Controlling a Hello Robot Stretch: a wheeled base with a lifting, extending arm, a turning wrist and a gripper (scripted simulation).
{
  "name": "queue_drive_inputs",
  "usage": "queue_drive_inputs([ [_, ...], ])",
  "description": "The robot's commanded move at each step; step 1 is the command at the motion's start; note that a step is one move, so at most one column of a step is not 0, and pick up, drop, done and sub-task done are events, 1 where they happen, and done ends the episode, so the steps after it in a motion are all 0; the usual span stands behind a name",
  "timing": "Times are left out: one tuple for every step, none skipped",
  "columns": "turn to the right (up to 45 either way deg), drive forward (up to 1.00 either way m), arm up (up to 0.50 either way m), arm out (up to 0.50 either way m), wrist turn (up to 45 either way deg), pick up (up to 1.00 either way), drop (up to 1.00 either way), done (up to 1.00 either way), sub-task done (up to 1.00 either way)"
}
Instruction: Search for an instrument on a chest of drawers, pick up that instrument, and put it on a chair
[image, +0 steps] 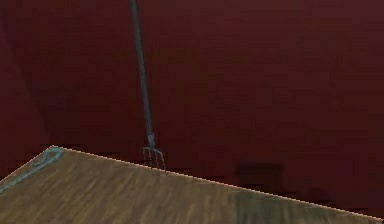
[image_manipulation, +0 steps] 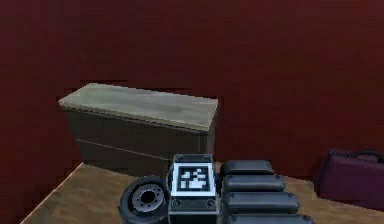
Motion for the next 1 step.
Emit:
queue_drive_inputs([
  [45.0,0.0,0.0,0.0,0.0,0.0,0.0,0.0,0.0],
])
